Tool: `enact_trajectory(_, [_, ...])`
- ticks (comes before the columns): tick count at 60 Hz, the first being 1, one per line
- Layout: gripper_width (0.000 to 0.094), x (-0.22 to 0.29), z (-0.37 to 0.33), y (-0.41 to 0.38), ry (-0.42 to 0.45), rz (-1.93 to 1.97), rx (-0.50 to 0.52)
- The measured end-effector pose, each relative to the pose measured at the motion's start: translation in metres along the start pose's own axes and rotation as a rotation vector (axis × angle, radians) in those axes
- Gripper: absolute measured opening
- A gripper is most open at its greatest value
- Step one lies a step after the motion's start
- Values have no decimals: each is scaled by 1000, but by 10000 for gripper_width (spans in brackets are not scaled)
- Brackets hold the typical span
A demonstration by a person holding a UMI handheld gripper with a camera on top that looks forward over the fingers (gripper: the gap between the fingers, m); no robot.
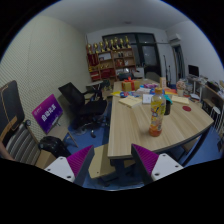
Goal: Pour water
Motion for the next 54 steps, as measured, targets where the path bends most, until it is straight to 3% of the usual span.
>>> enact_trajectory(14, [831,-9,-2,-2,26,9,-97])
enact_trajectory(24, [822,13,7,33,103,3,-150])
enact_trajectory(36, [827,66,61,103,209,-43,-197])
enact_trajectory(45, [826,98,121,154,240,-63,-206])
enact_trajectory(54, [828,114,178,174,289,-58,-166])
Point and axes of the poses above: the point between the fingertips, and its own axes, seen from behind it with the camera up: y to the right, x up, z forward, the way the camera looks, the point moved 7 cm from there along -z, backward, against the way the camera looks, and after that the axes turned 11 degrees about z, right-handed, at the moved point
